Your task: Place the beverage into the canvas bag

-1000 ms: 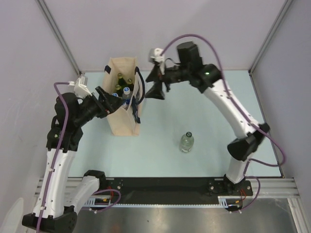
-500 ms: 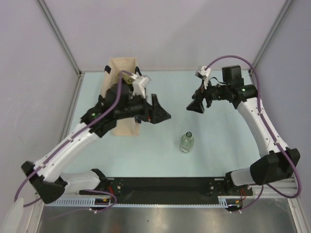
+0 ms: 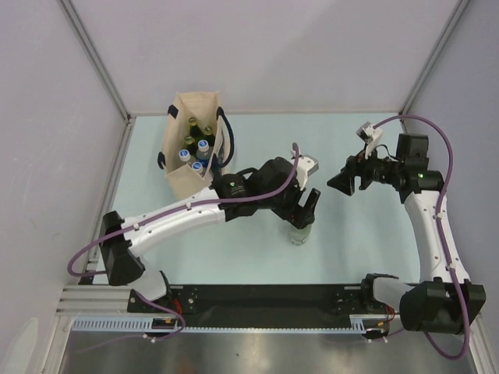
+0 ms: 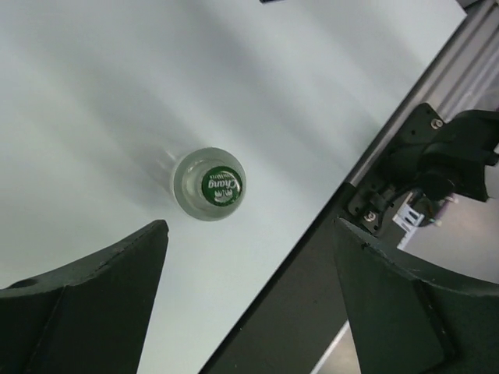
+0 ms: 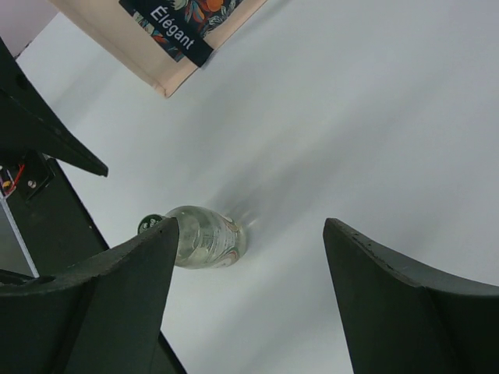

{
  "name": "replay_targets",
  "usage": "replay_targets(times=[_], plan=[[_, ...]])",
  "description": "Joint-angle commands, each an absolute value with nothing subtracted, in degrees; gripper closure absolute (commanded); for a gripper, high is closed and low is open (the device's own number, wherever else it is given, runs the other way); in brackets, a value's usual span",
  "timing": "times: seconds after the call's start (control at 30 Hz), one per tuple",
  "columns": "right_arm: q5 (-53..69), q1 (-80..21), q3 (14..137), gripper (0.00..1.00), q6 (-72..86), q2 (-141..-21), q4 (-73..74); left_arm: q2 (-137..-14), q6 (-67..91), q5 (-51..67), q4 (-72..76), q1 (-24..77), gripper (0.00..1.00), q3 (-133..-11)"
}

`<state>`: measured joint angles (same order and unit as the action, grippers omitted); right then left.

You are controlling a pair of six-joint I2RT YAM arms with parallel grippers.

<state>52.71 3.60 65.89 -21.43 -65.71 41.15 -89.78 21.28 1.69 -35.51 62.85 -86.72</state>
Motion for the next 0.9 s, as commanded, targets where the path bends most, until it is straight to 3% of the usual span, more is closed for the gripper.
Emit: replay_targets(times=[0.0, 0.5, 0.87], plan=[[55.11, 5.45, 64.25, 0.19, -18.90, -62.93, 37.88, -92.89, 18.63, -6.41, -36.91, 64.86, 0.10, -92.28], [55.63, 7.73, 60.47, 0.19, -18.55, -61.52, 38.41, -102.47, 22.23, -12.22, -41.22, 66.62, 0.24, -96.23], [55.72, 8.00, 59.85, 0.19, -18.46, -62.31, 38.23, -107.75, 23.03, -11.95, -47.19, 66.88, 0.51, -101.42]])
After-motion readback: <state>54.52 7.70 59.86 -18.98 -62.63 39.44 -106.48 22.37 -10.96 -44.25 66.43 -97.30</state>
